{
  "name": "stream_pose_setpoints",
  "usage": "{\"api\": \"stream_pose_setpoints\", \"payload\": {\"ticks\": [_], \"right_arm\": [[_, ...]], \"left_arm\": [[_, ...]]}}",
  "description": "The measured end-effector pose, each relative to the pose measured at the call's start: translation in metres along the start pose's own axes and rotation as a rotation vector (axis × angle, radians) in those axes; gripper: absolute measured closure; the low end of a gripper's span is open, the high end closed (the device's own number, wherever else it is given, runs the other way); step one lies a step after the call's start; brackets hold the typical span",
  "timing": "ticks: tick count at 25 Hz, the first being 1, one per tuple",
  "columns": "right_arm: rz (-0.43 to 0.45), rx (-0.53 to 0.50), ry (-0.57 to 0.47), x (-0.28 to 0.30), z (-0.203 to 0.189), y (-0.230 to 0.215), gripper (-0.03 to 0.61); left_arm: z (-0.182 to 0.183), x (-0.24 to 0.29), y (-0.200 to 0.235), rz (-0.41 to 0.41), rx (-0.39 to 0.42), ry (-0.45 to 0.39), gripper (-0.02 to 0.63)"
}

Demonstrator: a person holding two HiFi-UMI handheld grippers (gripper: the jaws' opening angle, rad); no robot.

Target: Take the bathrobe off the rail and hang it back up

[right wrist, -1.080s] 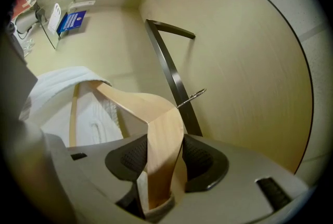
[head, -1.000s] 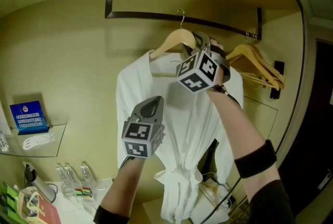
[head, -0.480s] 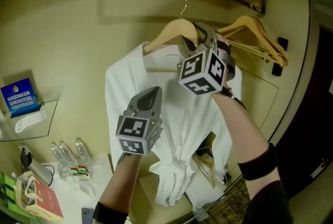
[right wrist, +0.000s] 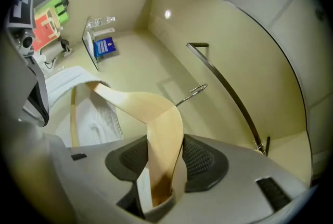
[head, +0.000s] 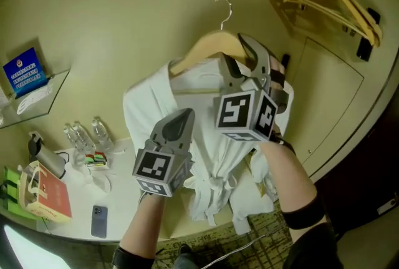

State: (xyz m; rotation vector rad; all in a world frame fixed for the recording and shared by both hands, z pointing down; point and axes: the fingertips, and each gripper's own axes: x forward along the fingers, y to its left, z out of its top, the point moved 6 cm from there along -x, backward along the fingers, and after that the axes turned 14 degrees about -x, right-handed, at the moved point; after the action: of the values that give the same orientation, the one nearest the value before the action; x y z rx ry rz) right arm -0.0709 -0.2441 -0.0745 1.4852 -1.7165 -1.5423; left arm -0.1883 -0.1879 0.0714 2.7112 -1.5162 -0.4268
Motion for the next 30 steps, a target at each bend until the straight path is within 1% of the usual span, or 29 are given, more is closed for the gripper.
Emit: {"api": "stream_pose_setpoints", "payload": {"ticks": [3,6,11,15,20,22,26,30], "right_arm": [[0.039,0.037,-0.028,-0.032,-0.006,0.039,0.373],[0.111,0.079,-0.006,-0.060,-0.024,0.081,0.373],[0.193,0.140,0.040,-0.091,-0.049,0.139,0.374],[0.258,0.174,0.054,-0.116,-0.061,0.185,0.374],[0.282,0.174,0.038,-0.145,-0.070,0.236,0.374],[0.305,0.179,0.041,-0.157,-0.074,0.256,0.374],[0.381,0.212,0.079,-0.176,-0.093,0.308,0.374],[0.459,0.275,0.153,-0.198,-0.121,0.371,0.374]], "left_arm": [[-0.036,-0.029,-0.013,0.048,-0.002,0.036,0.613],[-0.076,-0.054,-0.022,0.091,-0.003,0.074,0.613],[-0.119,-0.078,-0.029,0.119,-0.014,0.144,0.613],[-0.161,-0.094,-0.025,0.145,-0.037,0.186,0.613],[-0.213,-0.119,-0.019,0.180,-0.058,0.247,0.613],[-0.232,-0.128,-0.015,0.191,-0.061,0.267,0.613],[-0.275,-0.145,-0.008,0.213,-0.089,0.327,0.613],[-0.328,-0.155,0.000,0.228,-0.112,0.399,0.613]]}}
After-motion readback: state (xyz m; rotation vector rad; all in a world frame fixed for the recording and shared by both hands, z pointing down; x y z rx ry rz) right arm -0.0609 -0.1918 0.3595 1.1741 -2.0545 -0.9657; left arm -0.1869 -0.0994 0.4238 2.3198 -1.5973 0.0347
